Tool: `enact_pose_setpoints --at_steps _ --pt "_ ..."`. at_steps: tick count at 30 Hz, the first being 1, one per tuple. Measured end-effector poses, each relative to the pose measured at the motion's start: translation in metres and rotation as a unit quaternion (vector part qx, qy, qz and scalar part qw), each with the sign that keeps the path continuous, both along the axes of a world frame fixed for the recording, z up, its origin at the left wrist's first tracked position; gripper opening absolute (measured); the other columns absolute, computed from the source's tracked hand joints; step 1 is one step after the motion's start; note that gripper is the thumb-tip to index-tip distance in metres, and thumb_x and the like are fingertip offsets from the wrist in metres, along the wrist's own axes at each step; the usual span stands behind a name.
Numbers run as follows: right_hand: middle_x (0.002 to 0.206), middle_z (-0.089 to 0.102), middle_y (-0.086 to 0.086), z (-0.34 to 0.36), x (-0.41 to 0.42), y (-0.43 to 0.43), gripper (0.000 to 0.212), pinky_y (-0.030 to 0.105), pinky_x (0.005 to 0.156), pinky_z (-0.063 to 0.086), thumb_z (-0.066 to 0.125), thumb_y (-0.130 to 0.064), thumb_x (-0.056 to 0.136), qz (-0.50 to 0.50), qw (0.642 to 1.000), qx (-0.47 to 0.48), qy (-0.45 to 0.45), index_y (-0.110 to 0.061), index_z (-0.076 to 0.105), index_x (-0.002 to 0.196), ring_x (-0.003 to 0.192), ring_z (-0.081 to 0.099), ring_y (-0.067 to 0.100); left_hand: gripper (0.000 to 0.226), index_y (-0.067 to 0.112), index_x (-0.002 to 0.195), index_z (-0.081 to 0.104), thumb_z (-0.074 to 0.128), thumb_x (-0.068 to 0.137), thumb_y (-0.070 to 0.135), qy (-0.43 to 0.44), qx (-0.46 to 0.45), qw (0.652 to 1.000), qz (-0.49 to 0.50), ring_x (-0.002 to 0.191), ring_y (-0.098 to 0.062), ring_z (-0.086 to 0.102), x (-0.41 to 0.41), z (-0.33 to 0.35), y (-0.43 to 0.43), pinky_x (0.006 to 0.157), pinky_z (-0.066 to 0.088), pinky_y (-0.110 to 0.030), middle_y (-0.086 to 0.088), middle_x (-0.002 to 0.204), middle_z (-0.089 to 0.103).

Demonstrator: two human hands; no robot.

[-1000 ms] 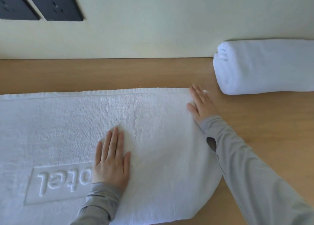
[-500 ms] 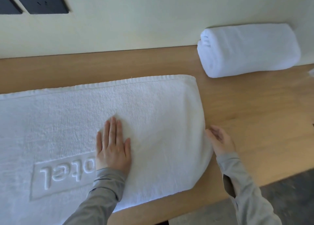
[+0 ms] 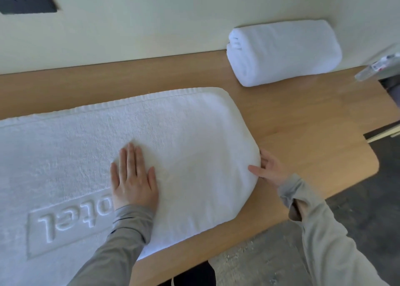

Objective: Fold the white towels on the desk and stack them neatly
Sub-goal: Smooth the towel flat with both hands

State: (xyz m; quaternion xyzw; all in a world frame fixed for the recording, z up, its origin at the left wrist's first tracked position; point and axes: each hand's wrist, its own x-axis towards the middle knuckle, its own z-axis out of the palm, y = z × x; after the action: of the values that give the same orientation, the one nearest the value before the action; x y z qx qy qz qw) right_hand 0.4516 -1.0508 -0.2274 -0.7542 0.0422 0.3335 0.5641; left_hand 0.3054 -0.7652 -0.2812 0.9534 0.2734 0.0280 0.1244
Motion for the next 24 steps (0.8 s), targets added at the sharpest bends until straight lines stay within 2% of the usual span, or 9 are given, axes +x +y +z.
enact_pose_setpoints --at_steps 3,6,10,11,13,16,19,22,24 --pt "0.127 0.056 -0.005 0.002 -0.010 -0.003 0.059 0.023 0.083 0.054 0.064 0.004 0.081 0.065 0.997 -0.021 -0.036 -0.026 0.045 0.128 0.110 0.057 0.006 0.061 0.005 0.146 0.025 0.019 0.094 0.037 -0.003 -0.002 1.000 0.001 0.143 -0.026 0.020 0.000 0.001 -0.002 0.117 0.010 -0.044 -0.010 0.154 0.024" --pt "0.124 0.059 0.002 0.015 -0.001 -0.001 0.054 0.036 0.093 0.051 0.066 -0.008 0.085 0.138 0.981 -0.123 -0.060 -0.018 0.046 0.133 0.108 0.059 0.016 0.061 0.004 0.146 0.026 0.019 0.094 0.036 -0.009 0.000 1.000 0.001 0.143 -0.027 0.020 -0.001 0.002 -0.001 0.117 0.011 -0.045 -0.011 0.154 0.025" --pt "0.094 0.064 -0.005 0.024 0.013 0.009 0.026 0.038 0.078 0.053 0.067 -0.033 0.081 0.165 0.916 -0.332 -0.153 -0.024 0.057 0.102 0.085 0.062 0.019 0.061 0.005 0.146 0.025 0.021 0.094 0.036 -0.010 0.005 1.000 0.000 0.143 -0.026 0.019 0.001 0.002 0.001 0.118 0.009 -0.044 -0.011 0.154 0.023" --pt "0.090 0.066 -0.005 0.023 0.010 0.008 0.025 0.038 0.075 0.054 0.070 -0.034 0.079 0.140 0.926 -0.317 -0.147 -0.020 0.059 0.096 0.082 0.063 0.020 0.061 0.005 0.146 0.025 0.021 0.094 0.036 -0.010 0.006 1.000 0.001 0.143 -0.026 0.018 0.001 0.002 0.001 0.118 0.009 -0.044 -0.011 0.154 0.023" --pt "0.085 0.072 -0.004 0.016 -0.001 -0.001 0.036 0.035 0.074 0.057 0.080 -0.034 0.068 0.064 0.985 -0.148 -0.068 -0.012 0.063 0.091 0.085 0.067 0.023 0.061 0.005 0.146 0.026 0.023 0.093 0.036 -0.013 0.004 1.000 0.000 0.143 -0.027 0.019 0.000 0.002 0.000 0.117 0.009 -0.044 -0.011 0.154 0.024" --pt "0.088 0.073 -0.008 0.002 -0.013 -0.021 0.053 0.022 0.070 0.056 0.086 -0.027 0.057 -0.011 0.999 0.021 0.043 -0.011 0.061 0.100 0.090 0.067 0.016 0.060 0.006 0.146 0.027 0.024 0.093 0.035 -0.018 0.007 1.000 0.005 0.143 -0.027 0.020 0.002 0.002 -0.002 0.117 0.009 -0.044 -0.011 0.154 0.025" --pt "0.113 0.062 -0.010 -0.003 -0.024 -0.034 0.057 0.020 0.078 0.053 0.064 0.009 0.078 0.069 0.997 -0.001 0.036 -0.014 0.048 0.127 0.103 0.061 0.007 0.061 0.006 0.146 0.026 0.023 0.093 0.036 -0.018 0.009 1.000 0.006 0.143 -0.027 0.020 0.002 0.002 -0.002 0.117 0.009 -0.044 -0.010 0.154 0.025" --pt "0.118 0.057 -0.015 0.002 -0.027 -0.034 0.053 0.019 0.083 0.050 0.061 -0.003 0.087 0.177 0.978 -0.110 -0.007 -0.029 0.042 0.129 0.110 0.057 0.008 0.061 0.006 0.146 0.028 0.023 0.093 0.037 -0.022 0.009 1.000 0.009 0.142 -0.028 0.021 0.001 0.002 -0.002 0.117 0.010 -0.044 -0.011 0.153 0.026" --pt "0.116 0.058 -0.008 0.009 -0.020 -0.031 0.042 0.024 0.086 0.049 0.055 -0.012 0.091 0.216 0.957 -0.192 -0.039 -0.024 0.043 0.130 0.108 0.056 0.015 0.061 0.005 0.145 0.029 0.024 0.093 0.036 -0.027 0.011 1.000 0.008 0.142 -0.028 0.022 0.002 0.002 -0.003 0.116 0.011 -0.045 -0.012 0.153 0.027"
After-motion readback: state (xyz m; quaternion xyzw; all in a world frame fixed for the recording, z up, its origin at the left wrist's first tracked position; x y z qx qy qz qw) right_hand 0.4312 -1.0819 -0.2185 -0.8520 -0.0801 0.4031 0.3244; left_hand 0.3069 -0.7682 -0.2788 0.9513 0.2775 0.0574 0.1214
